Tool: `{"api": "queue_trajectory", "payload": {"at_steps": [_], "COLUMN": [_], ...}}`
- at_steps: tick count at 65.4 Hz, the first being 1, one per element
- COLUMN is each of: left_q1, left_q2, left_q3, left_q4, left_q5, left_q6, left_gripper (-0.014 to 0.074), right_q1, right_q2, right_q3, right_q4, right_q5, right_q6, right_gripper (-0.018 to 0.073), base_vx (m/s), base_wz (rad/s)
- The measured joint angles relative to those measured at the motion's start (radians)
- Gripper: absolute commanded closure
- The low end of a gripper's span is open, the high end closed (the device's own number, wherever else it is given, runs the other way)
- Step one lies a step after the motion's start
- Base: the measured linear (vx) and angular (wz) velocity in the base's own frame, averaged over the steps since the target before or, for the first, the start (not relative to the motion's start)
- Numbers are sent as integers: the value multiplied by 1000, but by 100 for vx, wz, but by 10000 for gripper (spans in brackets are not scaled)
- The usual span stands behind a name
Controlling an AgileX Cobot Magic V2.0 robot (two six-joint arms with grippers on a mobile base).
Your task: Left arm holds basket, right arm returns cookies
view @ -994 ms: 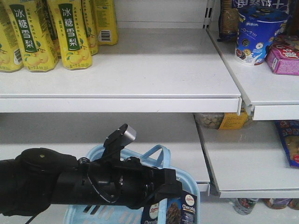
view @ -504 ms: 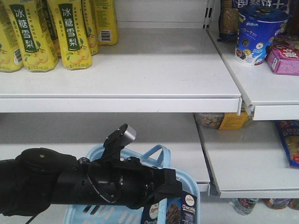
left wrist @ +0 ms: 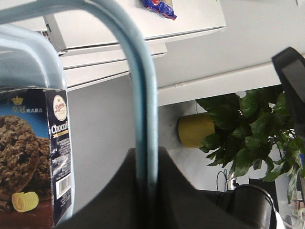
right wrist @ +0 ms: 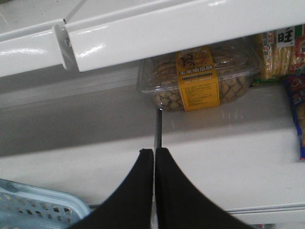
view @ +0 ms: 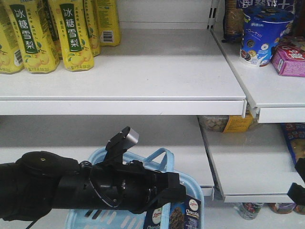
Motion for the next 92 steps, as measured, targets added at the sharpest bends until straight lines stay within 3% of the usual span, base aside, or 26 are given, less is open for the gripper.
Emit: {"api": "queue_trajectory", "payload": {"at_steps": [13, 31, 39, 55, 63, 76, 92], "left_q1": [0, 0, 0, 0, 0, 0, 0], "left_q2": [0, 0, 0, 0, 0, 0, 0], "left_q3": [0, 0, 0, 0, 0, 0, 0], "left_q4": [0, 0, 0, 0, 0, 0, 0], "left_q5": [0, -2, -3, -3, -3, -3, -4], "left_q6": [0, 0, 0, 0, 0, 0, 0], "left_gripper": [603, 603, 603, 603, 603, 603, 603], "right_q1": [14, 222, 294, 427, 499, 522, 522], "right_q2": [88, 172, 214, 321, 396, 520, 608], "right_q3": [0, 0, 0, 0, -1, -6, -63], "right_q4": [110, 138, 179, 282, 315, 434, 485], "right_q5": [10, 36, 47, 61, 52, 18, 42], "right_q6": [0, -8, -8, -11, -11, -29, -115], "right_gripper": [561, 518, 429, 167, 97, 83, 83], "base_vx": [0, 0, 0, 0, 0, 0, 0], "base_wz": [0, 0, 0, 0, 0, 0, 0]}}
